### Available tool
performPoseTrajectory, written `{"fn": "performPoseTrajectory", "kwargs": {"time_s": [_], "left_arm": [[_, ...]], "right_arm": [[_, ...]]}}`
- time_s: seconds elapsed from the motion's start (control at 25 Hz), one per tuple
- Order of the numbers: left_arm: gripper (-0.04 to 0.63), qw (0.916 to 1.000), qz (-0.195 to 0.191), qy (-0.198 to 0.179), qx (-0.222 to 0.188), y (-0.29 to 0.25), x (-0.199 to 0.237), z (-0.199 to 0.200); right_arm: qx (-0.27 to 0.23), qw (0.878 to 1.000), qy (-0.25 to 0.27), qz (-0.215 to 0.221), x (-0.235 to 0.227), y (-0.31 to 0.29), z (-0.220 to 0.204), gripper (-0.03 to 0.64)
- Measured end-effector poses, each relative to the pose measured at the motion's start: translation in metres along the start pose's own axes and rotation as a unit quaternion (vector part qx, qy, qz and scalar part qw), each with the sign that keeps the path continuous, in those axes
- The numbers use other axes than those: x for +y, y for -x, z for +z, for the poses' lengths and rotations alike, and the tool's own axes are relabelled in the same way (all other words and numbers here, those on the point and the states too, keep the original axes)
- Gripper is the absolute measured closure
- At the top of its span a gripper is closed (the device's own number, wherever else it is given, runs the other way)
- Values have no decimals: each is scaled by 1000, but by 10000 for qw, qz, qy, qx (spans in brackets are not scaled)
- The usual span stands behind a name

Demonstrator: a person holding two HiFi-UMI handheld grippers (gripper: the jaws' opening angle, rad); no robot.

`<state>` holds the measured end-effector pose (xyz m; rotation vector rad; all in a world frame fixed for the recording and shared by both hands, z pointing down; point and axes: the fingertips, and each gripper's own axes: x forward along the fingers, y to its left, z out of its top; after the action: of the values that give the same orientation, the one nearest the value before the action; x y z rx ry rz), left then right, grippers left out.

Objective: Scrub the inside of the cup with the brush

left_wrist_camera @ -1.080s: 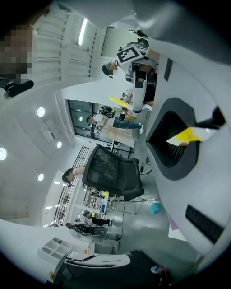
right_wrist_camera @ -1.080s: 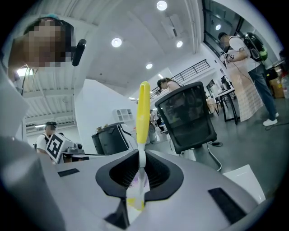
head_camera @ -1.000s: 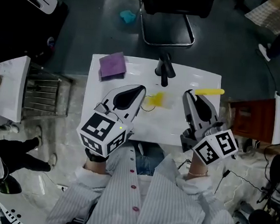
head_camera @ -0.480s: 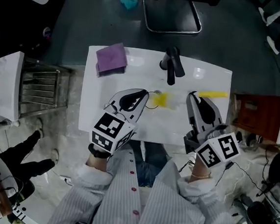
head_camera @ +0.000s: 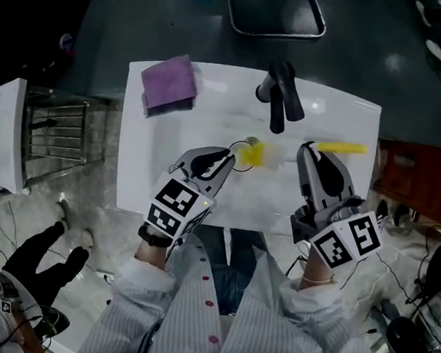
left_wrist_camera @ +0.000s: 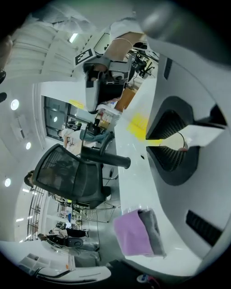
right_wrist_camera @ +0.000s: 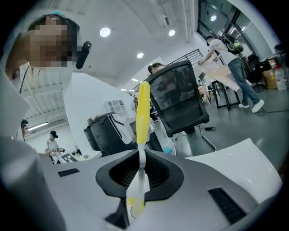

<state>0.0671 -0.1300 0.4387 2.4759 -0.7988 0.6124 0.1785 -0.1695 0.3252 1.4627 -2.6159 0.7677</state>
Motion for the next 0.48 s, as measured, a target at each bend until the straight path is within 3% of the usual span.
{"fn": "performPoseTrajectory", "kwargs": {"time_s": [0.48], "left_arm": [[306, 9953, -536, -456, 663, -36, -7, -54]], "right_arm": [[-108, 9998, -187, 26, -5, -12, -11, 558]]}}
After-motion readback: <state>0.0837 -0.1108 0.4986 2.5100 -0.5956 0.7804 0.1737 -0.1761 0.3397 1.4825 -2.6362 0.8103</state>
